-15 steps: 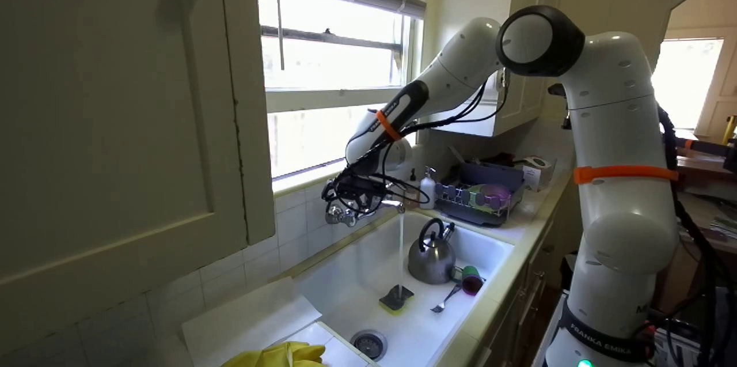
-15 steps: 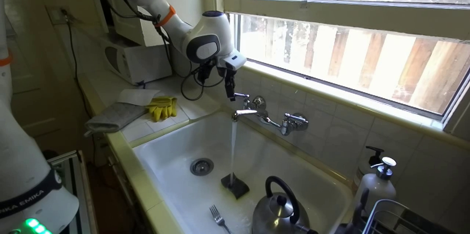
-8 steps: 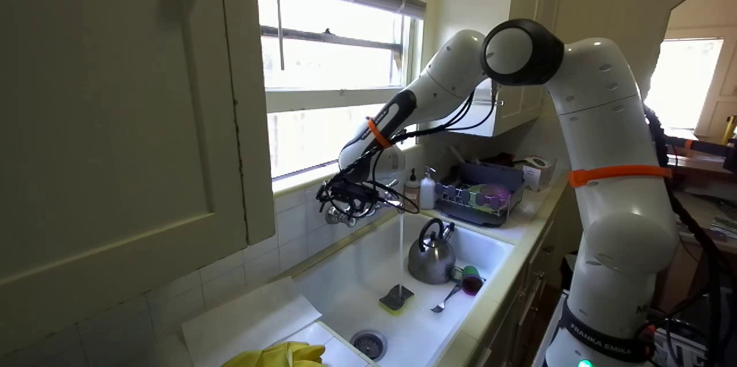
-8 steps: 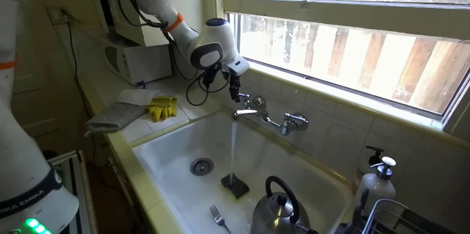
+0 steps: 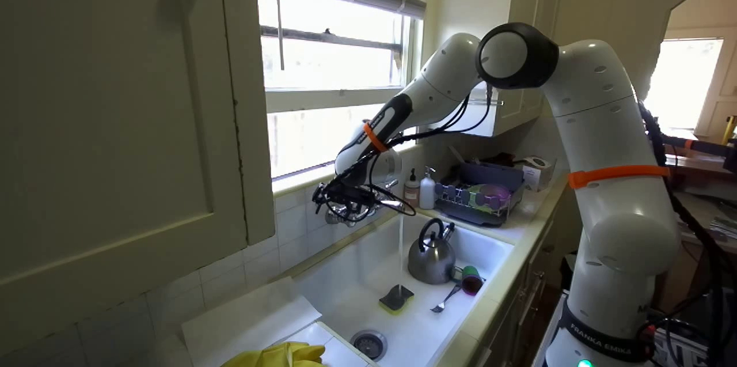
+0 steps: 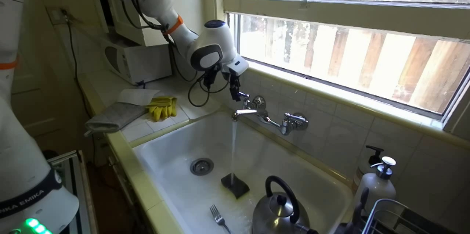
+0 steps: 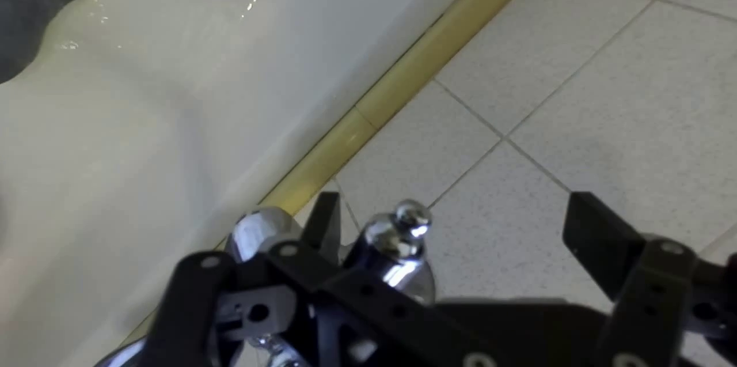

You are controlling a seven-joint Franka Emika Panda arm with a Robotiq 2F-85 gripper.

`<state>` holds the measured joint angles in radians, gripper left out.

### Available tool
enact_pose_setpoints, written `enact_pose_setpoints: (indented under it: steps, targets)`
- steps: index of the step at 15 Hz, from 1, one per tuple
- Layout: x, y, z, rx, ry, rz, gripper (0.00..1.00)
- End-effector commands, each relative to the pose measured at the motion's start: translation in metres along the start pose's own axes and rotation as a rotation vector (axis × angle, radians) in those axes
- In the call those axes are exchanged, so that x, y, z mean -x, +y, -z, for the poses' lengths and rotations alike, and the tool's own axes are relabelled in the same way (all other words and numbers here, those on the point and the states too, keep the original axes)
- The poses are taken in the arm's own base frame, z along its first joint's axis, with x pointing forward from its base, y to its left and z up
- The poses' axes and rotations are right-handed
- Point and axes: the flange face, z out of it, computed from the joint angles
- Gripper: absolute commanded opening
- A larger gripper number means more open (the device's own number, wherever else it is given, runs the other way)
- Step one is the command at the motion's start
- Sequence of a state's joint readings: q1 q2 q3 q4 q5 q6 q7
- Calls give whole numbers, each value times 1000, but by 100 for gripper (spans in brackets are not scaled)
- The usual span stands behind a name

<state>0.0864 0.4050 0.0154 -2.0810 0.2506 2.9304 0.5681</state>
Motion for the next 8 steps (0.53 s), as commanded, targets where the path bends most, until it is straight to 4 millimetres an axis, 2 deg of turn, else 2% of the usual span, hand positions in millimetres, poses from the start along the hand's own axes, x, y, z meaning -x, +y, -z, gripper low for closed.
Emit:
enact_pose_setpoints:
  steps: [1,8]
  targets:
    - [-4,-28,7,-47,22,-23,100]
    - [-14,-41,1,-44,56,-54,100]
